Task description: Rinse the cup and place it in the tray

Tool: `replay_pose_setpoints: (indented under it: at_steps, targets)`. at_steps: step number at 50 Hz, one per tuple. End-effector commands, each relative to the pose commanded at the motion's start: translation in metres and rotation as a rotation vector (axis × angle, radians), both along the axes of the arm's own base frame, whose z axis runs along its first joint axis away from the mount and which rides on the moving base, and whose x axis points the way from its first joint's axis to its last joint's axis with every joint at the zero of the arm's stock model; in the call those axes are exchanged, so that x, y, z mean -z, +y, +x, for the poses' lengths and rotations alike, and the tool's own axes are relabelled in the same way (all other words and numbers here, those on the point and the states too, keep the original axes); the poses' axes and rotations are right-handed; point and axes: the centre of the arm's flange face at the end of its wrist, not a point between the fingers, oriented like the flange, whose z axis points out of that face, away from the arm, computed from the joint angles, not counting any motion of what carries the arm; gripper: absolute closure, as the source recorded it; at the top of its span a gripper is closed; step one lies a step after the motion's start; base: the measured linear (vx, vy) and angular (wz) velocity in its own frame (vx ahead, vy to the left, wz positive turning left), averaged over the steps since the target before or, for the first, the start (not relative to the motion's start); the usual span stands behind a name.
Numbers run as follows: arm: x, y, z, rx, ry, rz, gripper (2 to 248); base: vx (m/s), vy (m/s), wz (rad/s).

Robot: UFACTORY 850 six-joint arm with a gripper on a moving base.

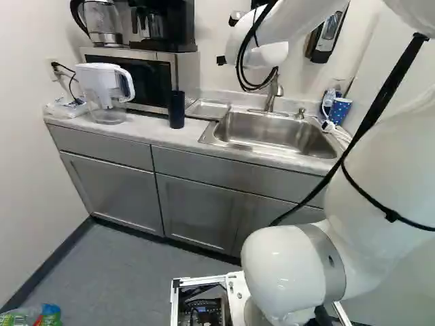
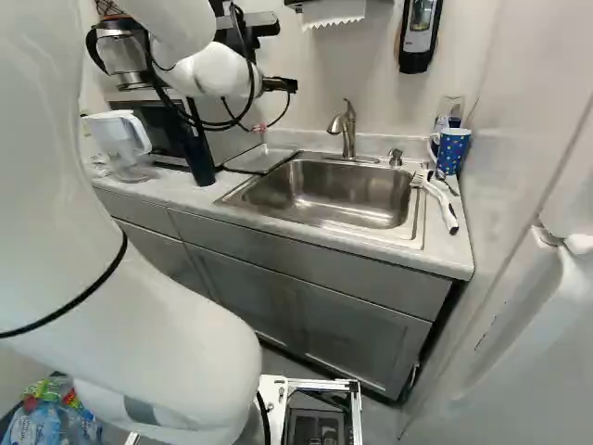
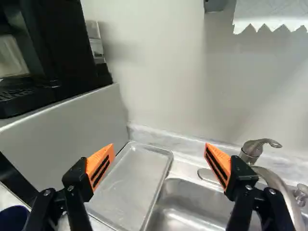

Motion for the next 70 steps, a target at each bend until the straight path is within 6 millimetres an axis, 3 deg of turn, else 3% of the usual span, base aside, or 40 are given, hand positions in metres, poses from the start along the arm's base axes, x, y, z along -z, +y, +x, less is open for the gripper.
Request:
replay_pose_setpoints:
  at_steps: [41,70]
  targets:
    - [0.007,-0.051,0.022,0.098,0.092,0.005,3,0.000,0.000,0.000]
    - [0.013,-0.084,0.063,0.148,0.146,0.011,3,0.000,0.000,0.000]
